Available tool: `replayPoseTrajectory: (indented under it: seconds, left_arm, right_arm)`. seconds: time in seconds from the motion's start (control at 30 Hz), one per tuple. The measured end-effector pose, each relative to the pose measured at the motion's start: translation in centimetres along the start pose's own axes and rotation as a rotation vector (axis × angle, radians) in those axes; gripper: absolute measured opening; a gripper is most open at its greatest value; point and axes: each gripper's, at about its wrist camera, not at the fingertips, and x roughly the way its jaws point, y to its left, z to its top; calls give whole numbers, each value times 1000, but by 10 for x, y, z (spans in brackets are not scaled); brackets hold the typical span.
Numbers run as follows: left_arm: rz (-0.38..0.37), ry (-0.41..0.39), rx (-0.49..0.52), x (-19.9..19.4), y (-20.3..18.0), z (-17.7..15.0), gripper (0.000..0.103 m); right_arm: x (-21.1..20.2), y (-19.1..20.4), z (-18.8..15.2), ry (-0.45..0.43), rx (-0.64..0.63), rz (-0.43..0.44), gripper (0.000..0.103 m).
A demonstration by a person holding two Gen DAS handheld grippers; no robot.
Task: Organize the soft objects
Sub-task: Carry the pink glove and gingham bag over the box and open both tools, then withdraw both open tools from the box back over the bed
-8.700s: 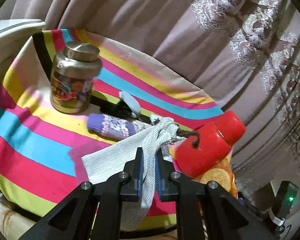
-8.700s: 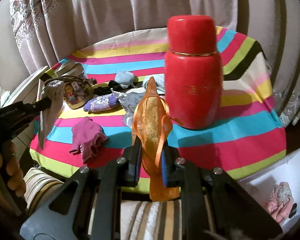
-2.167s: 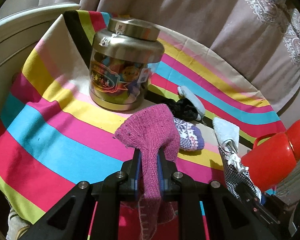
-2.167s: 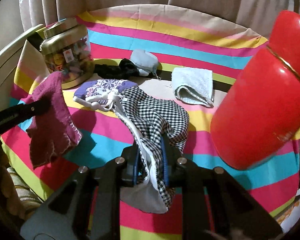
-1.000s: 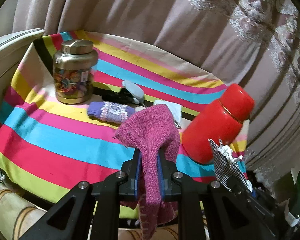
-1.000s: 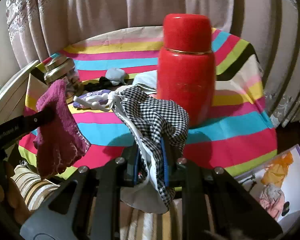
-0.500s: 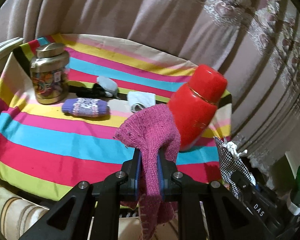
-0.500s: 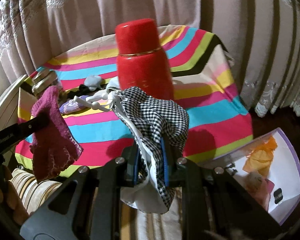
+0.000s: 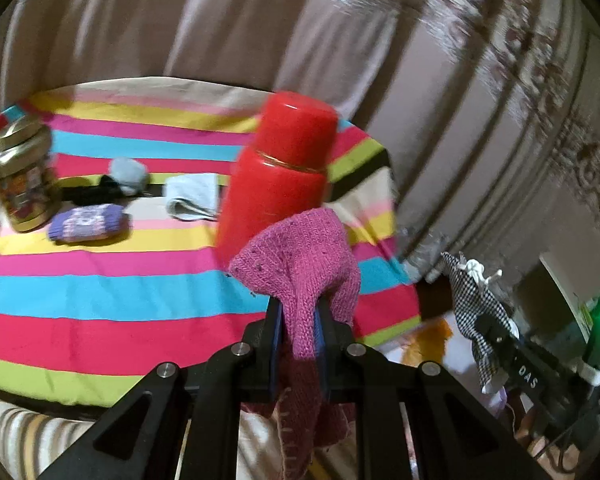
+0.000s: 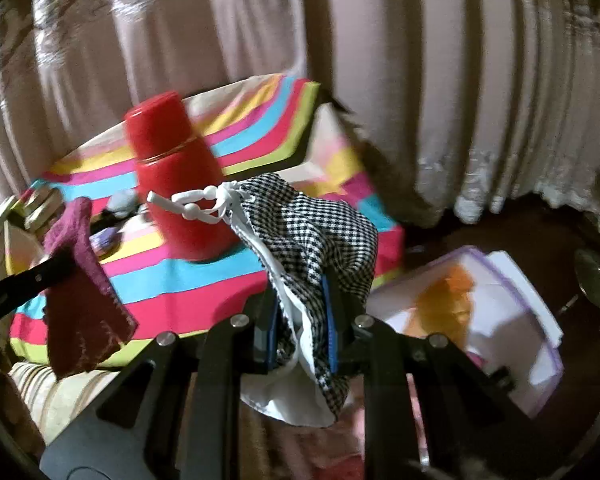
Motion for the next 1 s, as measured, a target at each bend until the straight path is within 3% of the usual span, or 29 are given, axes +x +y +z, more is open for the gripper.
replayPoseTrajectory:
  seconds: [0.37, 0.5, 0.6, 0.67, 0.7, 1.0]
  left_arm:
    - [-116, 79, 114, 20, -63, -16, 15]
    - [-193, 114, 146, 25, -81, -21, 16]
    - [-288, 159, 180, 31, -94, -25, 31]
    - [-298, 169, 214, 32, -103, -29, 54]
    - [-304, 170, 227, 32, -106, -31, 57]
    - [-267, 156, 209, 27, -89, -27, 59]
  right_arm:
    - [-11, -79, -9, 13, 98, -144, 22]
    - [-15, -94, -9, 7, 120, -181, 22]
    - [-18, -101, -8, 1, 131, -216, 28]
    - [-17, -102, -8, 2, 136, -233, 35]
    - [-16, -103, -8, 5, 136, -237, 39]
    - [-15, -90, -9, 19, 101, -233, 43]
